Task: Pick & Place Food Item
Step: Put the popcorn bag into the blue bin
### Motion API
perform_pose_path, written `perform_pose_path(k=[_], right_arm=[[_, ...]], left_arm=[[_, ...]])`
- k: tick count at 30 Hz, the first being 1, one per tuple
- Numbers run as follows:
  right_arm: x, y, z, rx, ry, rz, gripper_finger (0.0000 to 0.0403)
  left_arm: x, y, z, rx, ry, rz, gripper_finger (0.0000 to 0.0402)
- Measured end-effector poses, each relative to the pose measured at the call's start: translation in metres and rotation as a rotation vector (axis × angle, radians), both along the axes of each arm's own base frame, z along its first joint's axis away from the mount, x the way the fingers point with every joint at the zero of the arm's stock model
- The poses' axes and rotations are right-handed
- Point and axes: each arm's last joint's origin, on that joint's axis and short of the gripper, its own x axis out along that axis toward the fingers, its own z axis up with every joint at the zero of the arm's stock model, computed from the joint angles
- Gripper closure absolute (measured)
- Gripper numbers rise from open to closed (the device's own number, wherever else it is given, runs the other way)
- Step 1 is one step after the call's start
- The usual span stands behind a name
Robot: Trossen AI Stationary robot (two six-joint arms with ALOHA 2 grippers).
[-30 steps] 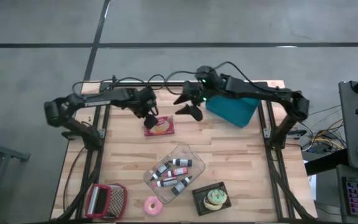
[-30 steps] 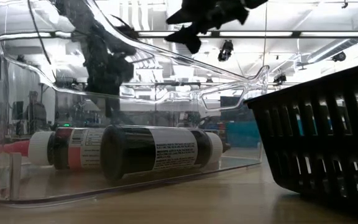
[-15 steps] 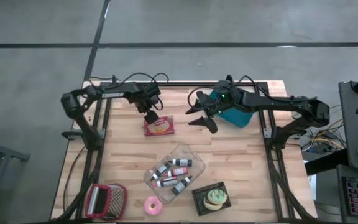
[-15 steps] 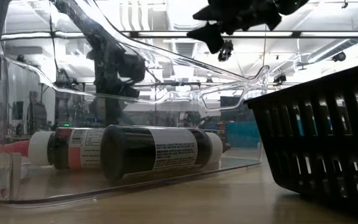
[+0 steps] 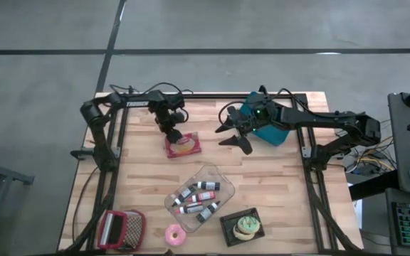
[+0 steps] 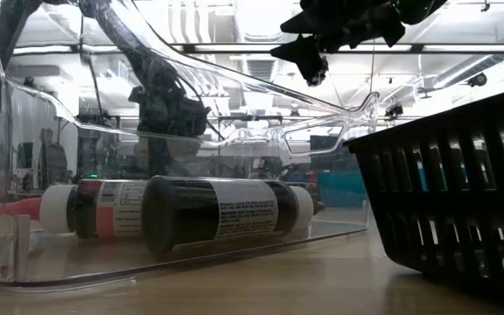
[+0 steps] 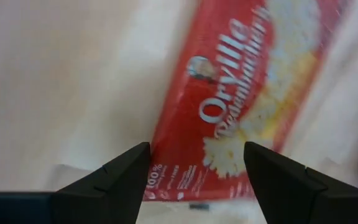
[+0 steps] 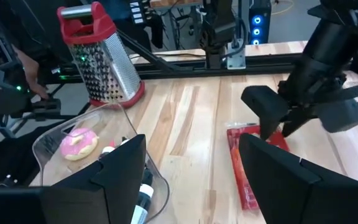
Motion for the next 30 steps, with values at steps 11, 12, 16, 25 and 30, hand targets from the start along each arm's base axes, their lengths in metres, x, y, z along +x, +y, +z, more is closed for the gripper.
perform_pose_path(k=[11,12,16,25,30], right_arm=[[-0.001,0.0,0.001,-0.001,-0.005,-0.003,0.015],[-0.001,-0.001,0.001,-0.001,-0.005,-0.004,0.015],[-0.001,-0.001,0.001,-0.004,-0.006,-0.003,0.0149],[-0.001,-0.001,0.001,-0.019,-0.01,0.002,0.0149],[-0.001,-0.001,0.001,-0.027,-0.013,0.004,0.0149]], left_arm=[[0.004,-0.005,0.004,-0.261,-0.177,-0.014,0.0138],[0.004,-0.005,0.004,-0.264,-0.179,-0.013,0.0138],[0.006,0.001,0.008,-0.174,-0.131,-0.005,0.0138],[0.009,0.008,0.01,-0.024,-0.037,0.014,0.0138],[0.007,0.007,-0.003,-0.026,0.028,0.024,0.0138]])
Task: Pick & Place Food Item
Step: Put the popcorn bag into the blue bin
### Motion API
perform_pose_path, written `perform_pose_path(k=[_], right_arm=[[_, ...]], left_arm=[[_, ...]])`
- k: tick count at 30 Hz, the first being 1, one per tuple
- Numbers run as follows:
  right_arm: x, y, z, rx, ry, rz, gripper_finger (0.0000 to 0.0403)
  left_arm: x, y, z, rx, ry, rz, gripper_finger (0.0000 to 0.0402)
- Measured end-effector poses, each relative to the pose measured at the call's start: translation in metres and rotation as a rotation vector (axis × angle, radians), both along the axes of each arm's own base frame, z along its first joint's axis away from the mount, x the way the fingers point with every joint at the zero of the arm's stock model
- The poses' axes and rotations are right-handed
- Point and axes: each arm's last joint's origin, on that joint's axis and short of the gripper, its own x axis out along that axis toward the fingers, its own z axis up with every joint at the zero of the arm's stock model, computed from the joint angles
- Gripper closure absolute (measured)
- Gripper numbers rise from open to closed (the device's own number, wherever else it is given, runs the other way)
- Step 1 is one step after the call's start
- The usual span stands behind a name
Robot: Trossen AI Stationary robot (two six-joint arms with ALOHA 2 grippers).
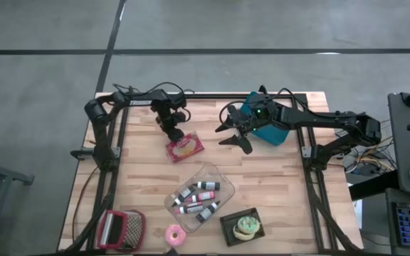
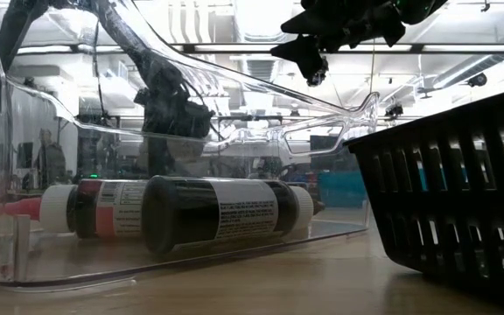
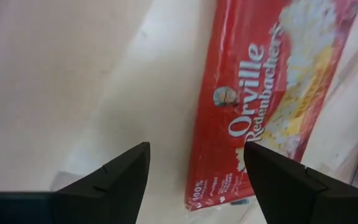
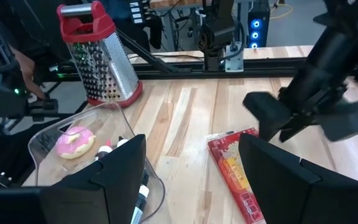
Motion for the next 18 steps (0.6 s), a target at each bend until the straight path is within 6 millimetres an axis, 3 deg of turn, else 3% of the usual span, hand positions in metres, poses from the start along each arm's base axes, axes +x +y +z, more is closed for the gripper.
perform_pose_path(k=[8,18], right_arm=[[0.001,0.0,0.004,-0.003,-0.01,0.0,0.0149],[0.0,-0.006,0.005,-0.009,-0.014,-0.019,0.0149]], left_arm=[[0.003,-0.004,-0.021,-0.144,0.0,-0.022,0.0138],[0.011,-0.013,-0.027,-0.329,-0.153,-0.03,0.0138]])
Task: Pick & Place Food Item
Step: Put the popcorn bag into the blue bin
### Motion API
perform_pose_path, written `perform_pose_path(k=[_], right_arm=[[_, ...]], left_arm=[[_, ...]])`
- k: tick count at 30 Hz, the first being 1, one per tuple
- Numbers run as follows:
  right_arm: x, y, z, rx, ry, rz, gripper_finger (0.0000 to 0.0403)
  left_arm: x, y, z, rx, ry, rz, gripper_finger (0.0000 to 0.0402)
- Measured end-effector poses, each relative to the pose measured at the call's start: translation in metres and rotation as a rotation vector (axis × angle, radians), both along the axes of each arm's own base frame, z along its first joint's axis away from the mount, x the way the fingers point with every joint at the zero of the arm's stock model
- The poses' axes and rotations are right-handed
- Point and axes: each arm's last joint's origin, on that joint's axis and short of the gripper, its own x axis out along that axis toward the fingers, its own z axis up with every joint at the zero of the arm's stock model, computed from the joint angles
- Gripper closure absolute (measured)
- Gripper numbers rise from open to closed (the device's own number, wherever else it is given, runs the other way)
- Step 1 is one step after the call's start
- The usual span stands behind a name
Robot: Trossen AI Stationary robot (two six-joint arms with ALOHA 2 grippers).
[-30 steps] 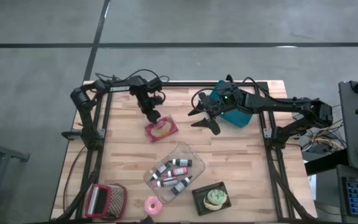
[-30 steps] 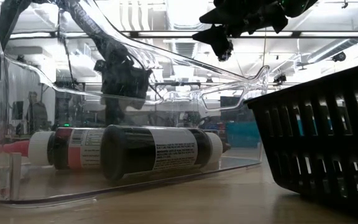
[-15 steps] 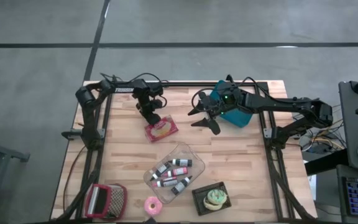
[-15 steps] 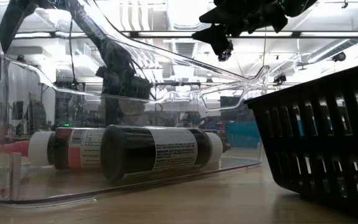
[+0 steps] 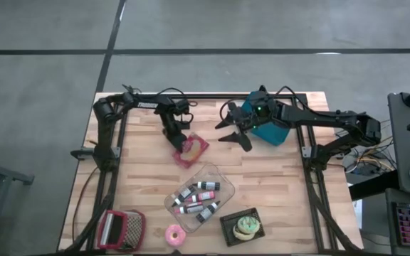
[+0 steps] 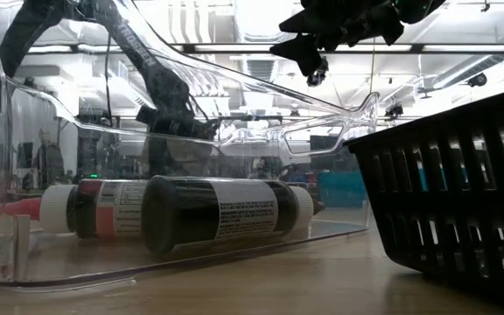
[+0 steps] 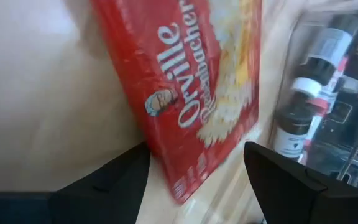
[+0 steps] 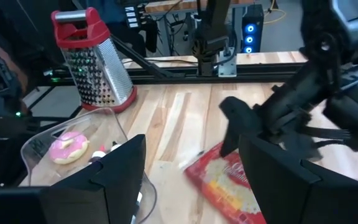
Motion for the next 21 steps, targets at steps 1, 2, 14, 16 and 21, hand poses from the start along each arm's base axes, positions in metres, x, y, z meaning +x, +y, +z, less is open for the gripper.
perform_pose_path(k=[1,2,14,16,21], right_arm=[[0.0,-0.001,0.0,-0.001,0.0,-0.003,0.0149],[-0.001,-0.002,0.0,-0.002,0.0,-0.006,0.0149],[-0.002,-0.007,0.0,-0.002,-0.001,-0.023,0.0149],[-0.002,-0.007,0.0,-0.002,-0.002,-0.024,0.0149],[-0.002,-0.008,0.0,-0.003,-0.002,-0.026,0.0149]], left_arm=[[0.001,0.0,0.0,0.003,-0.009,-0.001,0.0138],[0.002,0.0,0.0,0.006,-0.017,0.0,0.0138],[0.016,-0.002,-0.012,-0.009,-0.014,0.073,0.0138],[0.016,-0.002,-0.012,-0.008,-0.015,0.078,0.0138],[0.019,-0.001,-0.013,-0.003,-0.027,0.099,0.0155]])
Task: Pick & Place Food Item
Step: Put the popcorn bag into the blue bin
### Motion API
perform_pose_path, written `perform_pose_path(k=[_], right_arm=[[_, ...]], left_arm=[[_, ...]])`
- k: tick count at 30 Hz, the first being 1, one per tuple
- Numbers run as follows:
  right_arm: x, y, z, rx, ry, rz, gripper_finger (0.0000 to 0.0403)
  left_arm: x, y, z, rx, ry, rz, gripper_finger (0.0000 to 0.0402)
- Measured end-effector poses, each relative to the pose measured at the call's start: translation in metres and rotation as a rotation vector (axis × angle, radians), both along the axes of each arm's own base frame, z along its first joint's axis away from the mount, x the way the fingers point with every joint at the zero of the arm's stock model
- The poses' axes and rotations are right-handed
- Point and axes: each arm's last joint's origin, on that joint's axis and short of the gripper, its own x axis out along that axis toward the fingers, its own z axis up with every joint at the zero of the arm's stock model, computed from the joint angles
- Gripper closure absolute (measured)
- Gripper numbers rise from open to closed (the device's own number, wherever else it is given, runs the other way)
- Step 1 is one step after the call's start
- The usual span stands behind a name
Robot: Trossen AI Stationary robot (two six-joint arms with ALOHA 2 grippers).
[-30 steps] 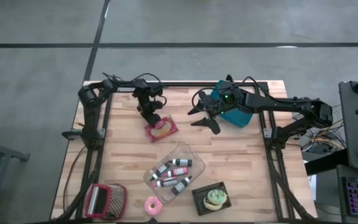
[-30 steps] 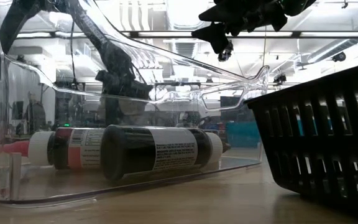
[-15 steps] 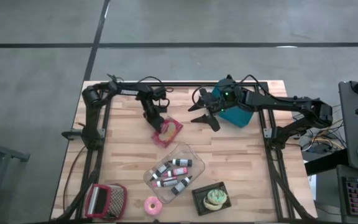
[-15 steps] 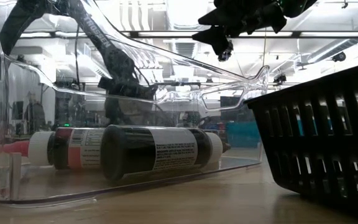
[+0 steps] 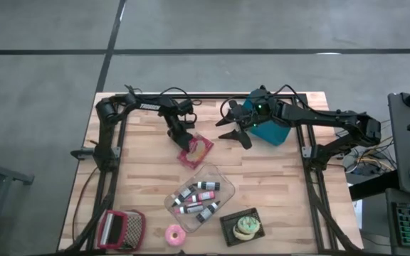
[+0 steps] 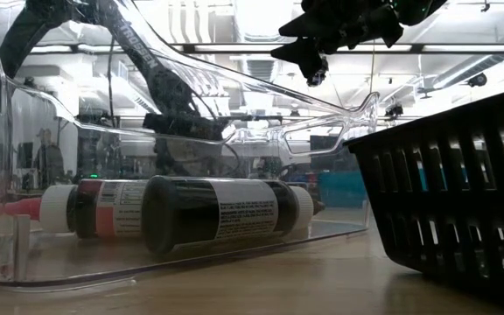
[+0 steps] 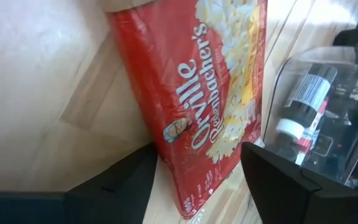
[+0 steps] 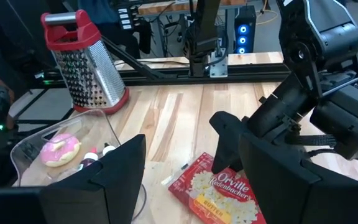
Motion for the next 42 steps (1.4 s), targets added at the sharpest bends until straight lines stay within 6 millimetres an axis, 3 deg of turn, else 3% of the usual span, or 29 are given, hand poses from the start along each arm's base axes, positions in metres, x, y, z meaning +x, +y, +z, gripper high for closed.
perform_pose_path(k=[7,19,42], right_arm=[[0.0001,-0.0003,0.0004,-0.001,-0.004,-0.001,0.0149],[0.0002,-0.0004,0.0004,-0.011,-0.006,-0.005,0.0149],[-0.0007,-0.0004,0.0022,-0.009,-0.009,-0.026,0.0149]], left_arm=[[0.003,0.0009,-0.0013,0.028,-0.001,0.014,0.0225],[0.0066,0.004,-0.0028,0.106,-0.025,0.004,0.0389],[0.0095,-0.0028,0.0009,0.164,-0.114,-0.133,0.0401]])
